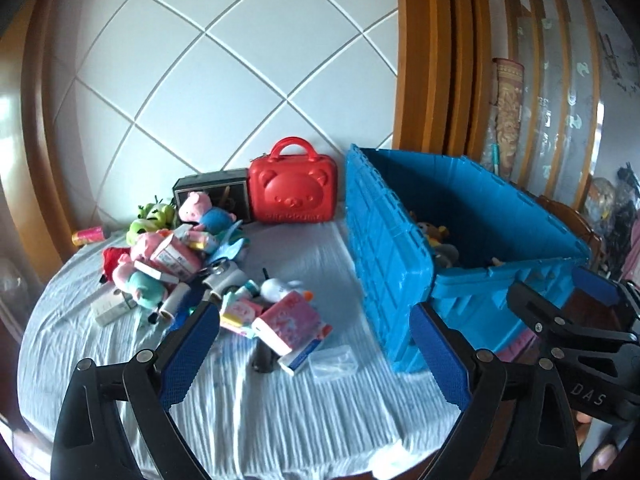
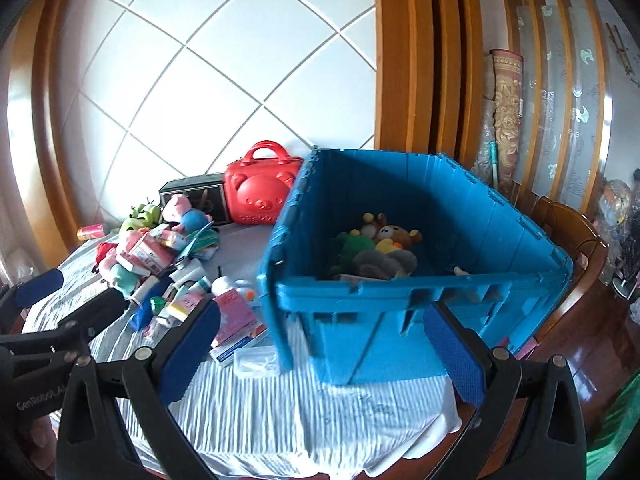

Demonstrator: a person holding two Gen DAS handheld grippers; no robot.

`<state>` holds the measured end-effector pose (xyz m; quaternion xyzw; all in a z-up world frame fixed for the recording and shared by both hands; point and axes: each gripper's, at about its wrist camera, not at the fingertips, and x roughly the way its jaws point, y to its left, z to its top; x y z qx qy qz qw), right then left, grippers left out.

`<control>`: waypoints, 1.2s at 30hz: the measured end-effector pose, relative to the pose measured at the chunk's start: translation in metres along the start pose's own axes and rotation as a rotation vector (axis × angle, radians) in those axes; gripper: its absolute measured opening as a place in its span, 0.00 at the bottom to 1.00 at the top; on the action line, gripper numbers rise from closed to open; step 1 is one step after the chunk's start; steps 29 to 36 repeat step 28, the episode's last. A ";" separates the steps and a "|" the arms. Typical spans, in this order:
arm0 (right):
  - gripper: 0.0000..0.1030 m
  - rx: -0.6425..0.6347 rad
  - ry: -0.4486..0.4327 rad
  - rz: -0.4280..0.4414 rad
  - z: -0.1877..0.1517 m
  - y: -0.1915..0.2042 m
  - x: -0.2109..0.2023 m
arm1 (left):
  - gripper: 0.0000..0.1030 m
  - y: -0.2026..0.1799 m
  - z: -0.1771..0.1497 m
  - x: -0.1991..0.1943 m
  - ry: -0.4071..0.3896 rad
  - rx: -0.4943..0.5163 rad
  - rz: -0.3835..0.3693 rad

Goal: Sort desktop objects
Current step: 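Move both tools back over the remaining pile on the bed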

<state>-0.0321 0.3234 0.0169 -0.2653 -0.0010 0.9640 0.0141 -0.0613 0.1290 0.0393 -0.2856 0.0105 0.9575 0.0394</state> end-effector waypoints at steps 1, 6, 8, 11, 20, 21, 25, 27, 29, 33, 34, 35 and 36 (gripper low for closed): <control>1.00 -0.004 0.001 0.003 -0.002 0.005 -0.002 | 0.94 0.004 -0.003 -0.002 0.002 0.001 0.008; 1.00 -0.019 0.007 0.012 -0.009 0.023 -0.009 | 0.94 0.021 -0.011 -0.009 0.017 0.000 0.033; 1.00 -0.025 0.009 0.014 -0.009 0.028 -0.009 | 0.94 0.027 -0.012 -0.010 0.016 -0.009 0.043; 1.00 -0.032 0.013 0.017 -0.008 0.033 -0.008 | 0.94 0.035 -0.012 -0.010 0.027 -0.027 0.040; 1.00 -0.035 0.018 0.032 -0.009 0.034 -0.003 | 0.94 0.036 -0.014 -0.015 0.020 -0.020 0.065; 1.00 -0.034 0.019 0.034 -0.009 0.034 -0.002 | 0.94 0.036 -0.015 -0.016 0.015 -0.017 0.073; 1.00 -0.032 0.026 0.042 -0.012 0.035 0.001 | 0.94 0.035 -0.017 -0.016 0.014 -0.014 0.081; 1.00 -0.034 0.030 0.044 -0.013 0.035 0.003 | 0.94 0.035 -0.018 -0.016 0.010 -0.013 0.091; 1.00 -0.035 0.031 0.045 -0.013 0.036 0.003 | 0.94 0.036 -0.018 -0.016 0.008 -0.013 0.094; 1.00 -0.035 0.031 0.045 -0.013 0.036 0.003 | 0.94 0.036 -0.018 -0.016 0.008 -0.013 0.094; 1.00 -0.035 0.031 0.045 -0.013 0.036 0.003 | 0.94 0.036 -0.018 -0.016 0.008 -0.013 0.094; 1.00 -0.035 0.031 0.045 -0.013 0.036 0.003 | 0.94 0.036 -0.018 -0.016 0.008 -0.013 0.094; 1.00 -0.035 0.031 0.045 -0.013 0.036 0.003 | 0.94 0.036 -0.018 -0.016 0.008 -0.013 0.094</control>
